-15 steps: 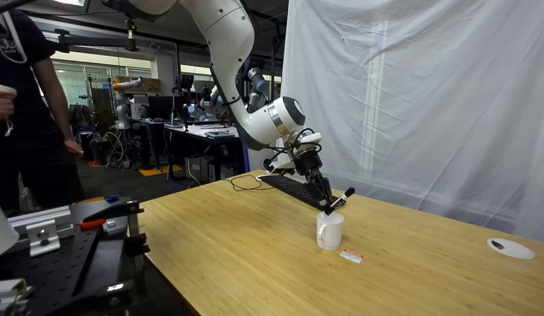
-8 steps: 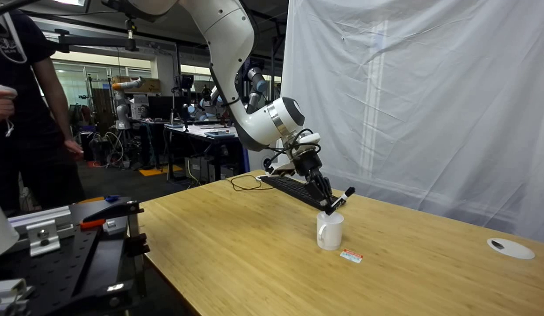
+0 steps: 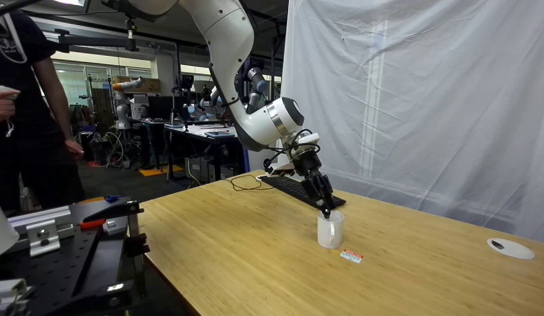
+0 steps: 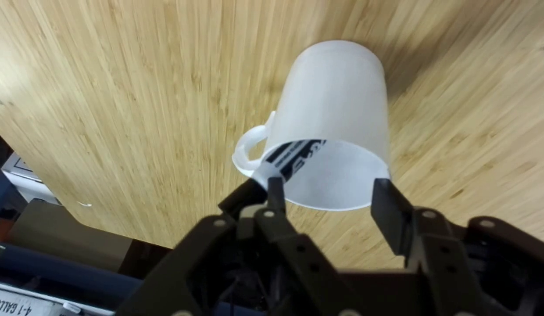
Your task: Place the black marker inside the white mug
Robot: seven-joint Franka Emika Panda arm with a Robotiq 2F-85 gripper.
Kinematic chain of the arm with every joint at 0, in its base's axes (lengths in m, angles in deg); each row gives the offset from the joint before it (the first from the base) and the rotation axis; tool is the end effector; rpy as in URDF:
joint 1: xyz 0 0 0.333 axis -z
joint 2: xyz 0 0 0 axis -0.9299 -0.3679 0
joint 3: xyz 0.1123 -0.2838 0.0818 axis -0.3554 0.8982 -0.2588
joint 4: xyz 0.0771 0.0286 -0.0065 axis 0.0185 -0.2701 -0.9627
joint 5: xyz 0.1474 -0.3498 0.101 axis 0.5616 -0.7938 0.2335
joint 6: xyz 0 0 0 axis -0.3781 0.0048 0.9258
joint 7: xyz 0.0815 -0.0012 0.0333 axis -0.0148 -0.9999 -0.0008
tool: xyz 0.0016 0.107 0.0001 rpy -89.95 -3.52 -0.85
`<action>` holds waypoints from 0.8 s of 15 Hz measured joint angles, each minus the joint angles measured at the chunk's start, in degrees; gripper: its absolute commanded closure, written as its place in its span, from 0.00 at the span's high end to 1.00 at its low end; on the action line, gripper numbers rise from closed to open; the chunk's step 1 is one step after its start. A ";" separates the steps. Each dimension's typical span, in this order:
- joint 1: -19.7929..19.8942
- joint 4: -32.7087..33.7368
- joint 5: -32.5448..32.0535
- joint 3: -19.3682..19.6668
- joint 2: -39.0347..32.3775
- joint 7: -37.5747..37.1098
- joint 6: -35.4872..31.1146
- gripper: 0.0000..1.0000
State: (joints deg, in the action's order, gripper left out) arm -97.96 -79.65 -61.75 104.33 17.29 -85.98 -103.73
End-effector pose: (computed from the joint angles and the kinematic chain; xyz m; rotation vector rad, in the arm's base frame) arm 0.6397 0.1365 0.0456 2.3075 -1.2231 0.6165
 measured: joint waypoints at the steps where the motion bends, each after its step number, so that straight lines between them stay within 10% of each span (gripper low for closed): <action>1: 0.00 0.00 0.00 -0.02 0.00 -0.01 0.00 0.93; 12: 0.62 -0.42 0.15 -1.63 2.45 1.69 -0.12 1.00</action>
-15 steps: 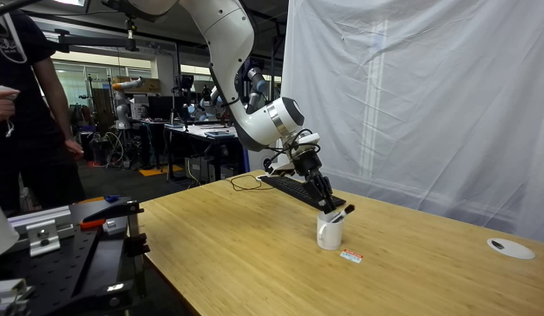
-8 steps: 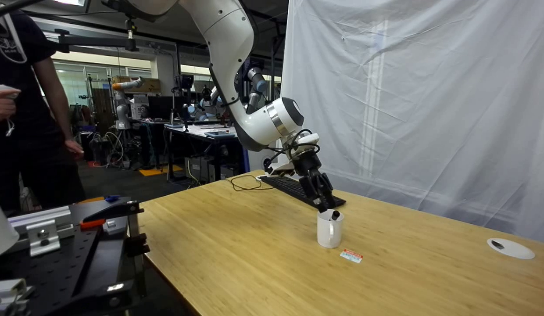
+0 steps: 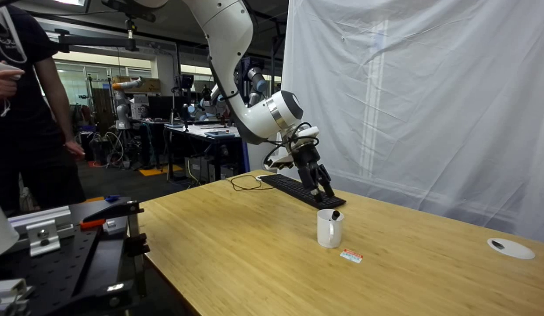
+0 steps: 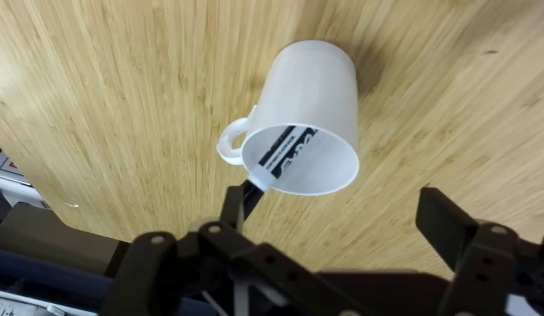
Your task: Place the black marker inside the white mug
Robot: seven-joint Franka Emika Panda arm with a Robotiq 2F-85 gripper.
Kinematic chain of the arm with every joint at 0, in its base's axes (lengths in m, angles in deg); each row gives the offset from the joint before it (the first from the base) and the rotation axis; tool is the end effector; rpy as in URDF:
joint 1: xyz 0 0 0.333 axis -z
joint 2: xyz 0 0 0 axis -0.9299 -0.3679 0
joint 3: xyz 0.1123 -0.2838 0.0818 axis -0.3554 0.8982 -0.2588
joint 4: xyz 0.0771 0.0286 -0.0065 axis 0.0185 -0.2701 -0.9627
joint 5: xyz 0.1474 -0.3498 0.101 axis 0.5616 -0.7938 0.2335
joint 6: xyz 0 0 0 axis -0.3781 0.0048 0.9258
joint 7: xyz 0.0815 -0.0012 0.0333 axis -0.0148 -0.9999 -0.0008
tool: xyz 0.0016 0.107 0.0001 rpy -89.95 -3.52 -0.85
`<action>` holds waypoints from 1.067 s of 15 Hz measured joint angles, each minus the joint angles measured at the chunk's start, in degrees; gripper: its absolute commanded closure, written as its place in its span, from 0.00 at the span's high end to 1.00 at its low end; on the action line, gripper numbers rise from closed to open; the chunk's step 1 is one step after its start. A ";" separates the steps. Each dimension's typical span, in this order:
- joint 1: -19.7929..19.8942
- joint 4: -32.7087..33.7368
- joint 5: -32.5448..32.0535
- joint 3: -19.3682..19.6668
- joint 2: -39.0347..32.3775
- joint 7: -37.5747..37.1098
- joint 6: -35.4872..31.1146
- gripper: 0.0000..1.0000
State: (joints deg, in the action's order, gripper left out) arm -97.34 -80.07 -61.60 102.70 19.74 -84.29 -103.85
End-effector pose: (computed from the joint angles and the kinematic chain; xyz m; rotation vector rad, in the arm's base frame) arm 0.6437 0.1499 0.0657 2.3568 -1.2180 0.6122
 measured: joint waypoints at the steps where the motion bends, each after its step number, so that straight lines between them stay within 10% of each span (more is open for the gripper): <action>1: 0.44 -0.51 0.07 -0.76 1.21 1.05 -0.01 1.00; 16: 10.81 -19.15 8.92 -13.21 20.88 37.76 -10.43 1.00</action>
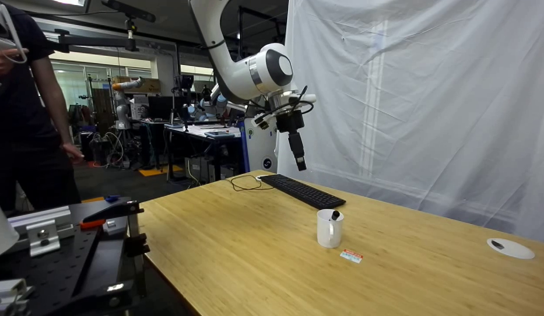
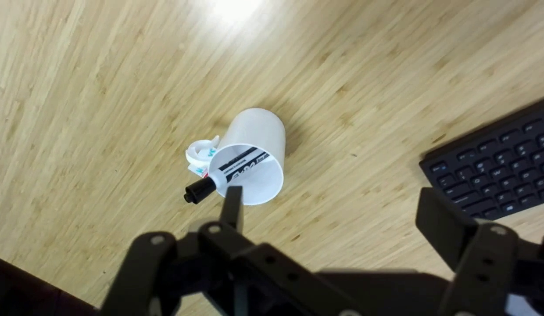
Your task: Place the black marker inside the white mug
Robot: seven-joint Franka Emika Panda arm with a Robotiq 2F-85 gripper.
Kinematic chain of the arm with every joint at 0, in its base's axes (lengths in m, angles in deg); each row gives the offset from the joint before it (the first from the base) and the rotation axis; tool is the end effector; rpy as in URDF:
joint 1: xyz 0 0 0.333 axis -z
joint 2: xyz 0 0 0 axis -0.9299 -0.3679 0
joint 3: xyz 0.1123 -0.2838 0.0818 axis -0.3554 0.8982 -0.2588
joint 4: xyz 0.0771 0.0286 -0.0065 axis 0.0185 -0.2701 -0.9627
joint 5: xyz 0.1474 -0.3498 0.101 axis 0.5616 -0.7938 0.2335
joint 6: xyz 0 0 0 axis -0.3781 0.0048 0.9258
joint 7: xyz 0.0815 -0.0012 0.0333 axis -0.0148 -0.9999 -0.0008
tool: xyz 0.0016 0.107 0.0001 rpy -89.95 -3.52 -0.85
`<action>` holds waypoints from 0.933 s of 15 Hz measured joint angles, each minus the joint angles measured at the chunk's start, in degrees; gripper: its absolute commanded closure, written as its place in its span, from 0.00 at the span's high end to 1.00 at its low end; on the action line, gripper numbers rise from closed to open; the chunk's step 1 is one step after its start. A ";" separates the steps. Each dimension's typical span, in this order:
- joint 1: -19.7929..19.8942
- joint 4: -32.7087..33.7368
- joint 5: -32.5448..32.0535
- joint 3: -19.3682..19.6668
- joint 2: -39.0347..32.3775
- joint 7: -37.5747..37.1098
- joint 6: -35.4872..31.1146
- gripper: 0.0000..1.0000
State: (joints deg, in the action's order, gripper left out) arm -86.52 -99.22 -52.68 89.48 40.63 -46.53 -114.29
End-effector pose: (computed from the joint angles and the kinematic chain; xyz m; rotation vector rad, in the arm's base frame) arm 0.5991 0.1631 0.1712 2.8830 -0.6965 0.3646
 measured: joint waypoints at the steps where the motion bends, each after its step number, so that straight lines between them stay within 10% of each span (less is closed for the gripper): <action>1: 0.26 -1.05 1.45 -0.43 1.13 3.18 0.10 1.00; 14: 0.54 -8.11 9.73 -4.08 7.43 37.25 2.52 1.00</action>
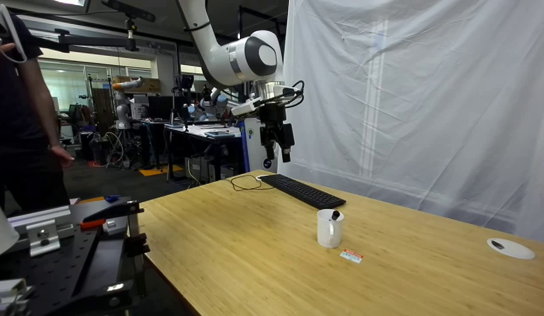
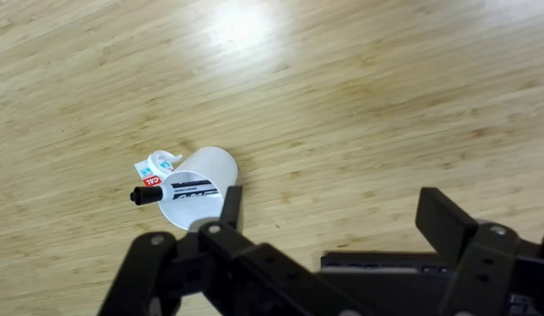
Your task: Place the black marker inside the white mug
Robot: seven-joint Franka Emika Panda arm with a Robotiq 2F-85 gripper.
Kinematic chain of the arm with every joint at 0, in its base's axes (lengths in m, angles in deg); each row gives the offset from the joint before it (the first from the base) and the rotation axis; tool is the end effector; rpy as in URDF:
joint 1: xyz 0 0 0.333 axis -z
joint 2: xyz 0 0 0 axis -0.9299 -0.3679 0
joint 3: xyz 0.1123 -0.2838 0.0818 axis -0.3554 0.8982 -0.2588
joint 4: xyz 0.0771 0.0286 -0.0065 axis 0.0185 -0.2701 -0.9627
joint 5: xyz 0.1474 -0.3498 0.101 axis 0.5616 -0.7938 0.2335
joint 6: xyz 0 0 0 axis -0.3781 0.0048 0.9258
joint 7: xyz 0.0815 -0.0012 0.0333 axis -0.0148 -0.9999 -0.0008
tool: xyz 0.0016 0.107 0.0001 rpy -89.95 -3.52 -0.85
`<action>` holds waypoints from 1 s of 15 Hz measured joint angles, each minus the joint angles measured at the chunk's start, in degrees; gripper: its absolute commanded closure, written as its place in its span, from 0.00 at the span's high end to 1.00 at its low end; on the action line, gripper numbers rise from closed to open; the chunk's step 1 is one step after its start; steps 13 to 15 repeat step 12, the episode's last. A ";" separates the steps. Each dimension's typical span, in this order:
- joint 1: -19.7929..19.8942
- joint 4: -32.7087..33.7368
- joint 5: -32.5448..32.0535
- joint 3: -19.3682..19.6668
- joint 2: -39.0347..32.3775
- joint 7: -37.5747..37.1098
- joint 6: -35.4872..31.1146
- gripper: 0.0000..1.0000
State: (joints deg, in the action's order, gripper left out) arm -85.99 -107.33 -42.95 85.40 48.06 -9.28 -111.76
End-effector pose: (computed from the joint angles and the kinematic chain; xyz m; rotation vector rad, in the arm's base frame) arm 0.5547 0.1816 0.1934 3.0095 0.1080 0.1476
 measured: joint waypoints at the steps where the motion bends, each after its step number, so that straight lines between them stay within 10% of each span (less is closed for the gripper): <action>1: -0.01 -0.45 0.00 -0.05 0.02 1.95 0.01 1.00; 15: -0.01 -2.13 0.00 -0.17 0.36 7.47 0.00 1.00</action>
